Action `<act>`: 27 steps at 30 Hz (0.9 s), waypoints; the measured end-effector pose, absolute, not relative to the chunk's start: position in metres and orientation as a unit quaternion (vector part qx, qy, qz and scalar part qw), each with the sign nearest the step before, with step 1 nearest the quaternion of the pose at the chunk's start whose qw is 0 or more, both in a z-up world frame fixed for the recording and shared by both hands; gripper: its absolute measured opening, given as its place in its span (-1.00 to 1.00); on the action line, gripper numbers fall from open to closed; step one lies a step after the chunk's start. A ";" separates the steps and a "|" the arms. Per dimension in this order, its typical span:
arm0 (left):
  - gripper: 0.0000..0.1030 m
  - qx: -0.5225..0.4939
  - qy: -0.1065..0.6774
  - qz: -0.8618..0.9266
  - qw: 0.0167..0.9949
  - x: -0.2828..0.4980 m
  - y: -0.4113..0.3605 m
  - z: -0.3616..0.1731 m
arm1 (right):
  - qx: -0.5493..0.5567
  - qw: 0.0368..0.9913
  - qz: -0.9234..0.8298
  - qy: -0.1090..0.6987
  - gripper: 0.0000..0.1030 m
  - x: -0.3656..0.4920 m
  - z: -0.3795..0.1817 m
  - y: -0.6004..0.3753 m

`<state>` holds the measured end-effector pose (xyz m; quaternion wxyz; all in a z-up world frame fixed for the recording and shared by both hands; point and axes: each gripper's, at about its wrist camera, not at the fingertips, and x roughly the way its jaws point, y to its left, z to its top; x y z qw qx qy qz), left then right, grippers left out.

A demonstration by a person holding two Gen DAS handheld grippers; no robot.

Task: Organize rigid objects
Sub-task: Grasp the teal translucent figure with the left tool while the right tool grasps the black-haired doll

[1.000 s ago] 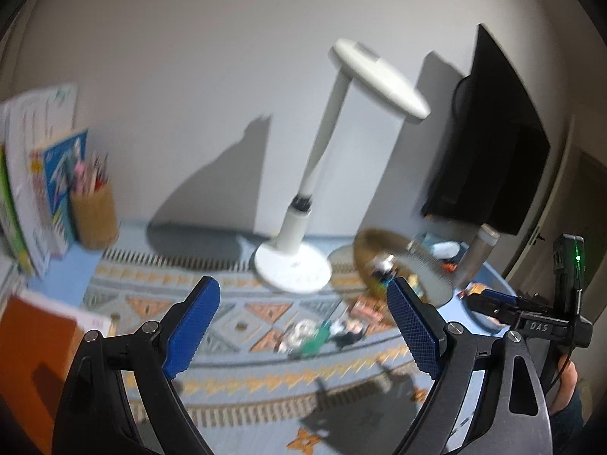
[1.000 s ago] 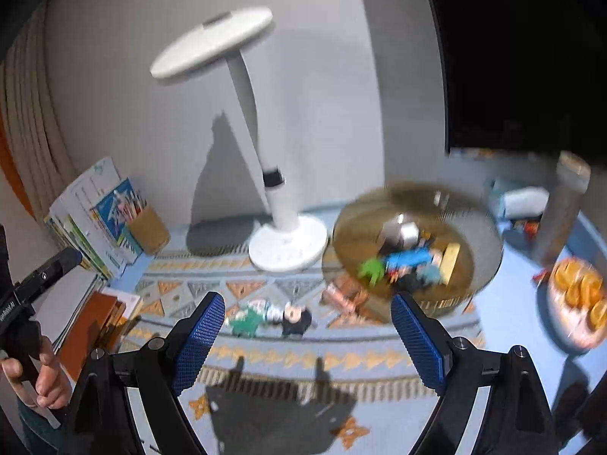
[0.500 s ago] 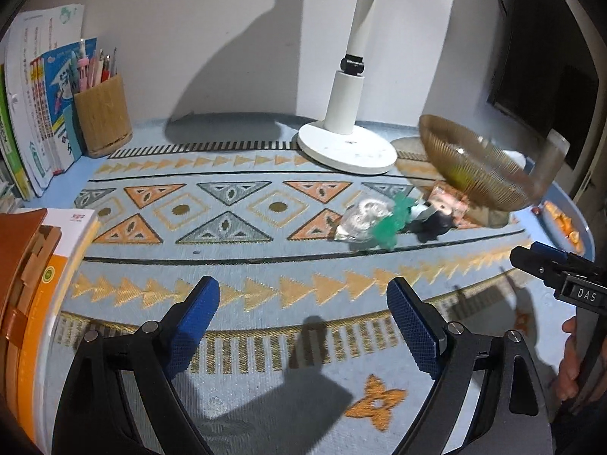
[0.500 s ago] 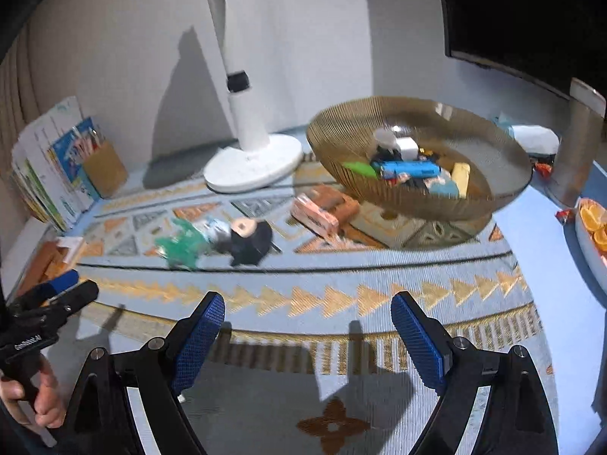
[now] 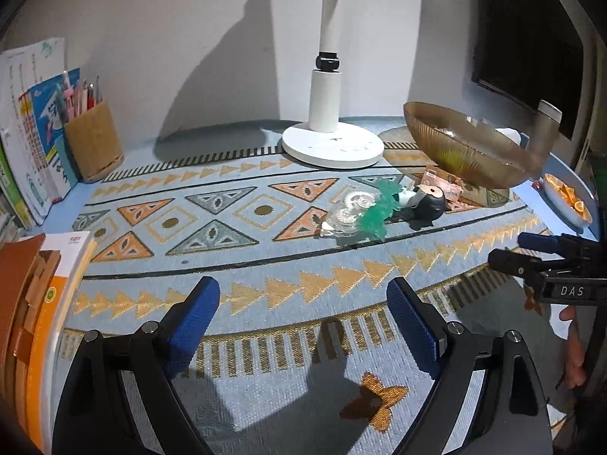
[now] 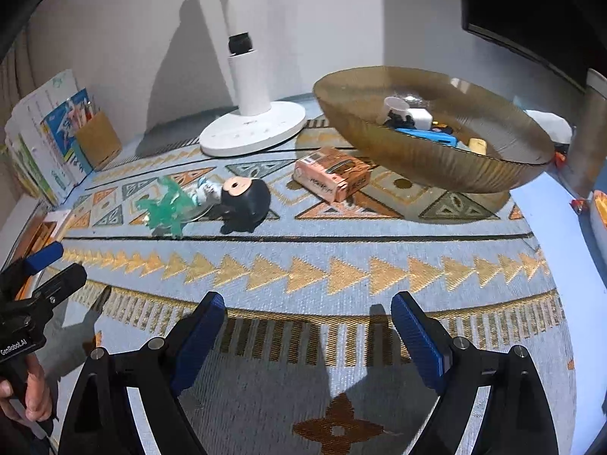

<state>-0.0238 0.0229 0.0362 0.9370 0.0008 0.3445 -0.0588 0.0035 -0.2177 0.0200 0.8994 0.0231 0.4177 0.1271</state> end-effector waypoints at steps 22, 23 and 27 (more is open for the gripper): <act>0.03 0.093 0.404 -0.261 0.872 0.072 -0.030 0.038 | -0.015 0.850 0.288 0.441 0.65 0.105 0.027 -0.180; 0.03 0.097 0.407 -0.260 0.870 0.074 -0.033 0.036 | -0.020 0.850 0.291 0.439 0.65 0.107 0.027 -0.178; -0.21 0.087 0.414 -0.269 0.865 0.079 -0.034 0.029 | -0.032 0.842 0.309 0.441 0.39 0.113 0.023 -0.168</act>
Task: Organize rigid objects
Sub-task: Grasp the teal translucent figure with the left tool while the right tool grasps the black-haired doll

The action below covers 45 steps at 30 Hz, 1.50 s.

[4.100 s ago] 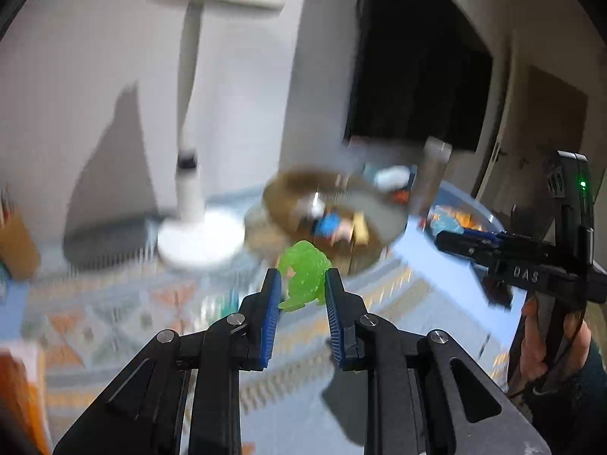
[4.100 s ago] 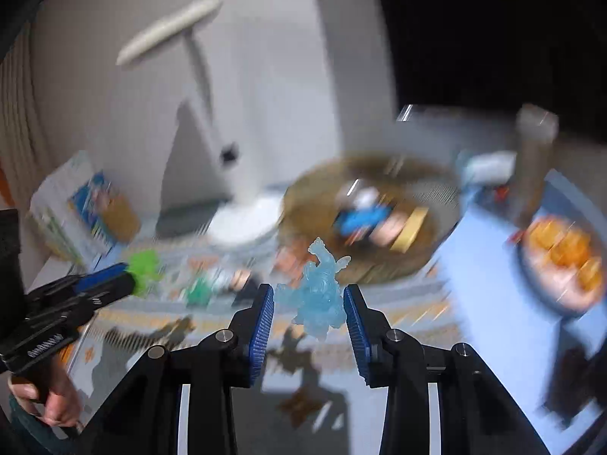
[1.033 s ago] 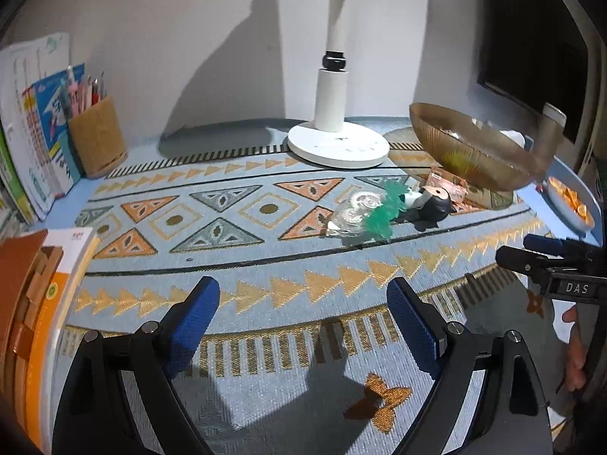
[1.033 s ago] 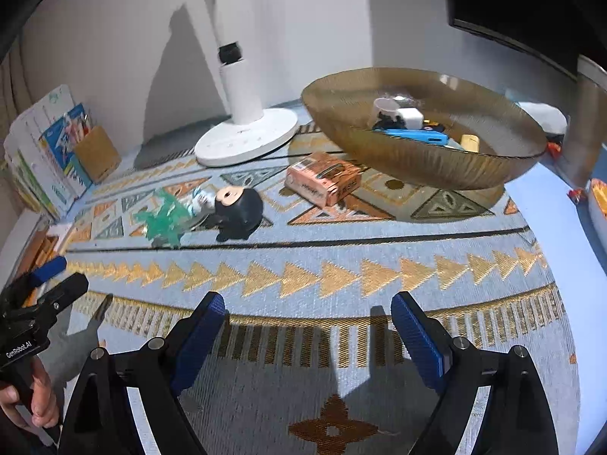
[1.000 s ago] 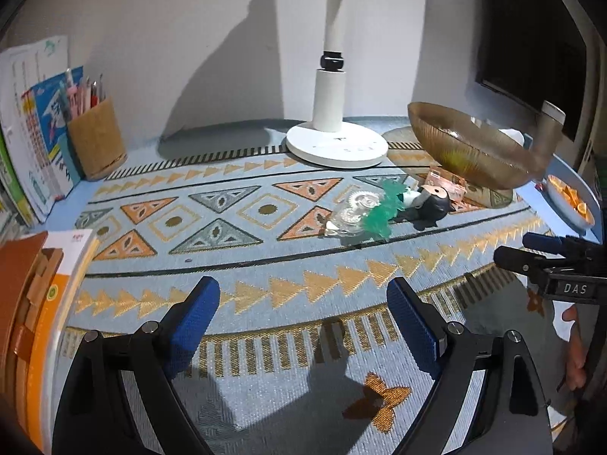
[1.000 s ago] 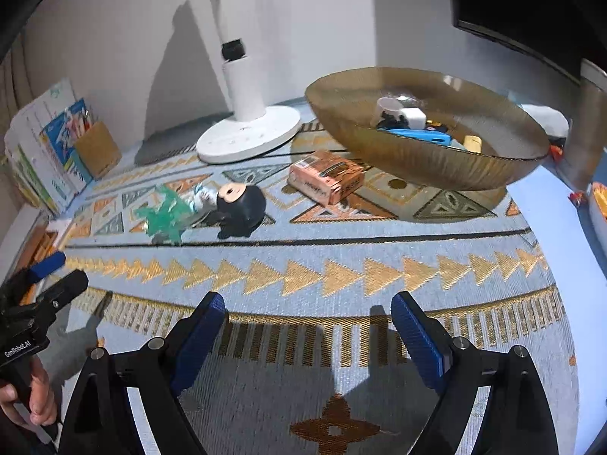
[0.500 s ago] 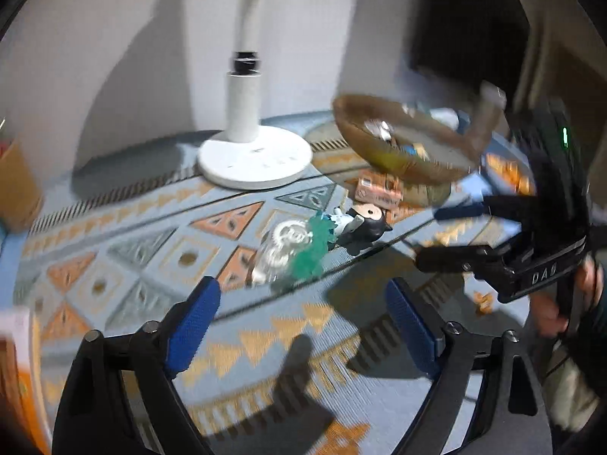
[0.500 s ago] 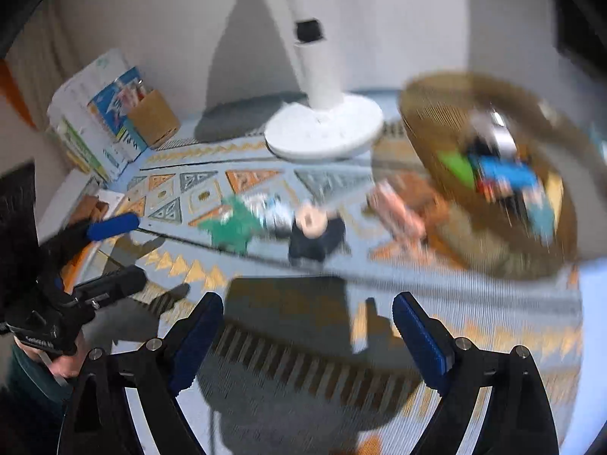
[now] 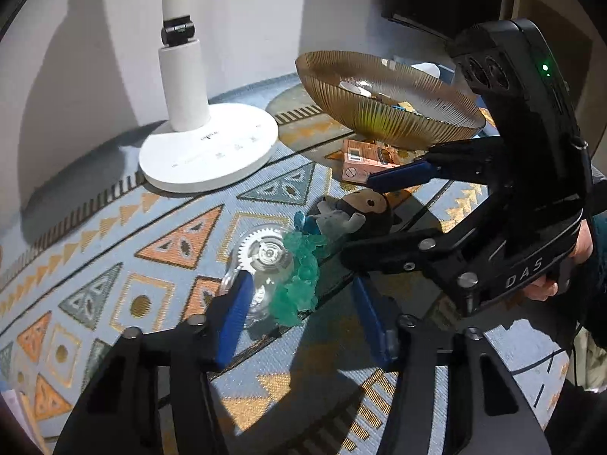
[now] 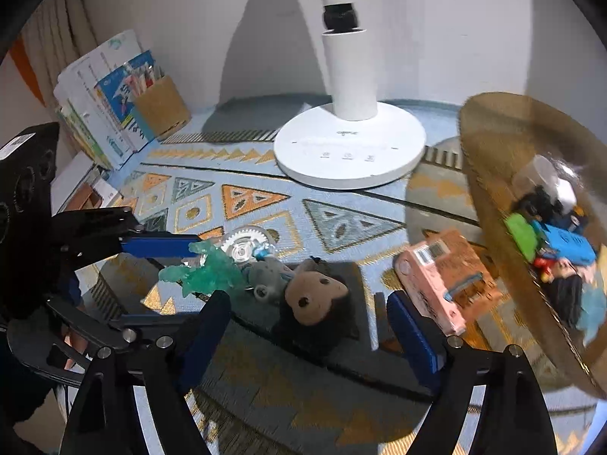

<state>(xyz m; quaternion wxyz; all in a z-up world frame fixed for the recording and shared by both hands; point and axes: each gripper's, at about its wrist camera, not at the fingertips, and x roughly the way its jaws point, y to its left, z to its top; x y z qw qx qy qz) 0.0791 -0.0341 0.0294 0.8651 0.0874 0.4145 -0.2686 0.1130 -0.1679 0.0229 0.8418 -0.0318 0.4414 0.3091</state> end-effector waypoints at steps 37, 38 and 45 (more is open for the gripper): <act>0.43 -0.043 0.450 -0.144 0.880 -0.037 0.030 0.018 | 0.084 0.878 0.143 0.450 0.28 -0.028 0.014 -0.242; 0.43 -0.037 0.451 -0.144 0.880 -0.037 0.026 0.017 | 0.082 0.879 0.145 0.448 0.29 -0.029 0.015 -0.242; 0.15 0.025 0.448 -0.130 0.884 -0.030 -0.008 0.012 | 0.036 0.880 0.150 0.449 0.29 -0.025 0.016 -0.234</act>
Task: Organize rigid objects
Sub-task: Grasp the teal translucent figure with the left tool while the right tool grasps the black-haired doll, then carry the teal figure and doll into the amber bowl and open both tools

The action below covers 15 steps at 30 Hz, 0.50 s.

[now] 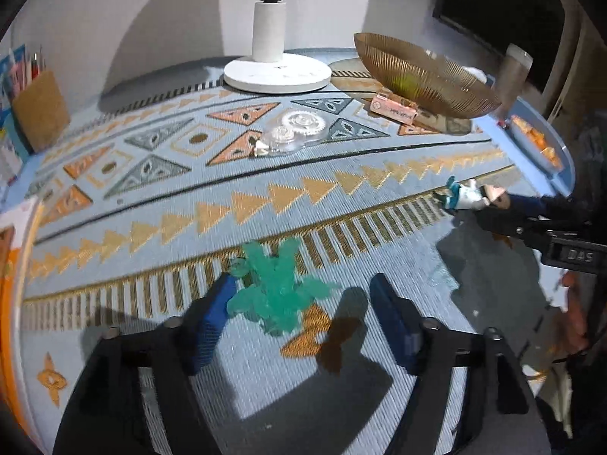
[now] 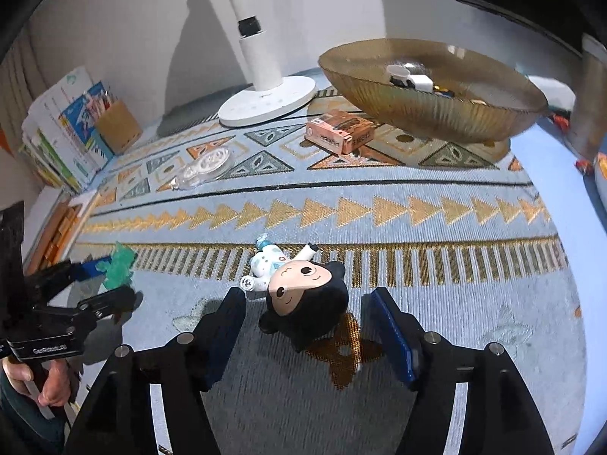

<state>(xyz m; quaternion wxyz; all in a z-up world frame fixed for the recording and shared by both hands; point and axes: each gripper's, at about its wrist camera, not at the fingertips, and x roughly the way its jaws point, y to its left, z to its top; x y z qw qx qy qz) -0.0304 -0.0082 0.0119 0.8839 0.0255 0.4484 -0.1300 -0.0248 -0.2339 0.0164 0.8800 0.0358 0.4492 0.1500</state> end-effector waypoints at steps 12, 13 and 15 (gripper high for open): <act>-0.12 -0.011 0.399 -0.169 0.901 -0.039 -0.002 0.032 | 0.030 0.891 0.165 0.422 0.05 -0.025 0.018 -0.225; -0.12 -0.013 0.393 -0.171 0.903 -0.040 -0.002 0.036 | 0.037 0.892 0.167 0.419 0.05 -0.026 0.020 -0.226; -0.12 -0.017 0.382 -0.178 0.907 -0.040 -0.004 0.045 | 0.046 0.895 0.166 0.412 0.05 -0.029 0.028 -0.230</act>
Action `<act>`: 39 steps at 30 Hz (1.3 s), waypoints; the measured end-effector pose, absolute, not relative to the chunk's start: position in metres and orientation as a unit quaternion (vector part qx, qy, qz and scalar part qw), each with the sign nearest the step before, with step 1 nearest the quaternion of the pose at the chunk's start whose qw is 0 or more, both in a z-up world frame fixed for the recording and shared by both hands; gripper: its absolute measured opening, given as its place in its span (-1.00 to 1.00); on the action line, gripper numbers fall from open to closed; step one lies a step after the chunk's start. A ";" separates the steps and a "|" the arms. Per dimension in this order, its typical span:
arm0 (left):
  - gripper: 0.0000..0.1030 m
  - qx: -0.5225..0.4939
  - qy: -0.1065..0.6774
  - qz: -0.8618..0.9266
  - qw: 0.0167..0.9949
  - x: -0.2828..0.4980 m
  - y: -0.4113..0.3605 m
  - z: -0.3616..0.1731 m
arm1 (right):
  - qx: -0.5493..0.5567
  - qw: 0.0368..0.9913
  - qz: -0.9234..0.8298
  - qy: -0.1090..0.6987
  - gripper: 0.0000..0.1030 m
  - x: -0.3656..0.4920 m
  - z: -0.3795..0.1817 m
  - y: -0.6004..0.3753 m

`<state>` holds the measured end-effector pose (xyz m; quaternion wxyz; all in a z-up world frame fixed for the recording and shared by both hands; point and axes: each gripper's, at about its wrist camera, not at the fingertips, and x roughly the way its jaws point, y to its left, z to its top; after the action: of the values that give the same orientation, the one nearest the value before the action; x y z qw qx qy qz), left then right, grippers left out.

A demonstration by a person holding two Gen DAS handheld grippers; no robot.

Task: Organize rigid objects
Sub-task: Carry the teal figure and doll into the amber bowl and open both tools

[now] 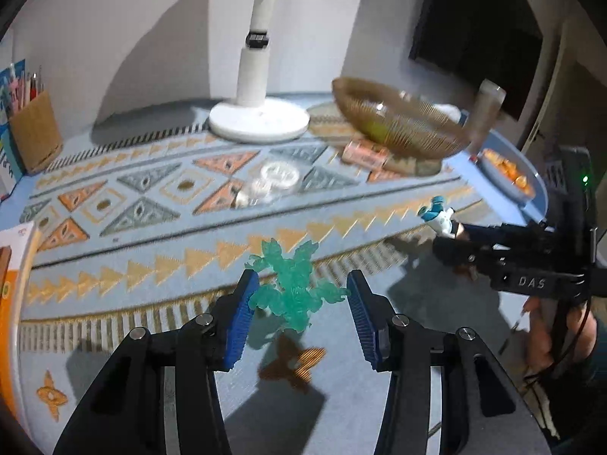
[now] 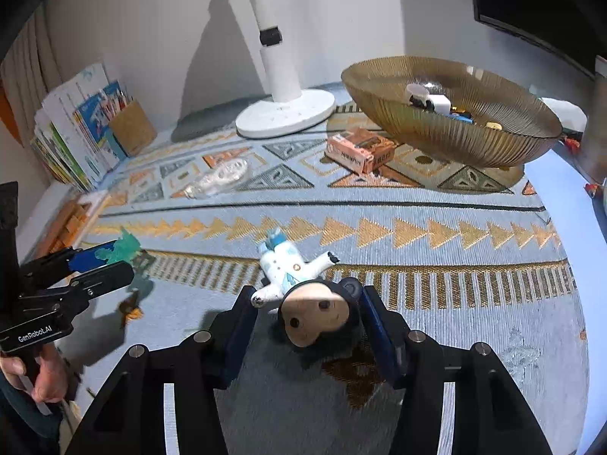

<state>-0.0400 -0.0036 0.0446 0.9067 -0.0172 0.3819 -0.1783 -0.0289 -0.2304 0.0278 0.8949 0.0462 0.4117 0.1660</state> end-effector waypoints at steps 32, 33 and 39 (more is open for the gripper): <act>-0.12 0.035 0.232 -0.236 0.943 0.051 -0.116 0.198 | 0.114 0.963 0.017 0.242 0.05 0.024 0.200 -0.374; -0.12 0.032 0.236 -0.240 0.941 0.062 -0.124 0.197 | 0.120 0.962 0.009 0.245 0.05 0.032 0.199 -0.379; -0.12 0.011 0.296 -0.247 0.923 0.128 -0.162 0.159 | 0.155 0.940 -0.023 0.303 0.05 0.090 0.160 -0.408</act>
<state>0.1278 -0.1618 0.1586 0.9227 0.0106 0.2955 -0.2472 0.0895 -0.4080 0.1603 0.9399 0.1551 0.3032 -0.0231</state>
